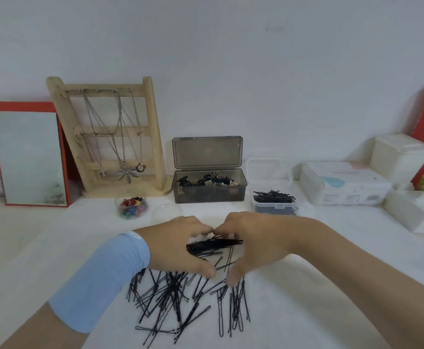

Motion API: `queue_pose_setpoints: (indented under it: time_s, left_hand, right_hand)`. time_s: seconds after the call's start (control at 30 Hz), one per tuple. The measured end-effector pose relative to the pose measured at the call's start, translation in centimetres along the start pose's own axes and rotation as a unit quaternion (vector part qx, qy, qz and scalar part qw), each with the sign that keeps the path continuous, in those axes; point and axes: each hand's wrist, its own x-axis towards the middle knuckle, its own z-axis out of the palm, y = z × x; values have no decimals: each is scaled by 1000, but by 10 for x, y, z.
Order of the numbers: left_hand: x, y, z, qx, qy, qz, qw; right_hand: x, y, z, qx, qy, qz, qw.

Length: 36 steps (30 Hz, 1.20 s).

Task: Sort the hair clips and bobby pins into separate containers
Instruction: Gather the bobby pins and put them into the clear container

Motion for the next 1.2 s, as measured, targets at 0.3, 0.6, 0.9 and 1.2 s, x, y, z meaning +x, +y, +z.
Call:
queue_pose_setpoints:
  time_s: [0.3,0.6,0.9,1.2]
  left_hand:
    - [-2,9,17,72,20,-22,997]
    - [3,21,18,92,-8,-66,994]
    - [20,14,15,14,79,-16,997]
    - [38,20,16,40,91,1,995]
  right_hand:
    - [8,-6,17,-43,74,9,996]
    - [-10,12,14,-23,49,52,997]
    - [5,14,7,98,74,43,991]
    - [4,19,11,-108,71,115,985]
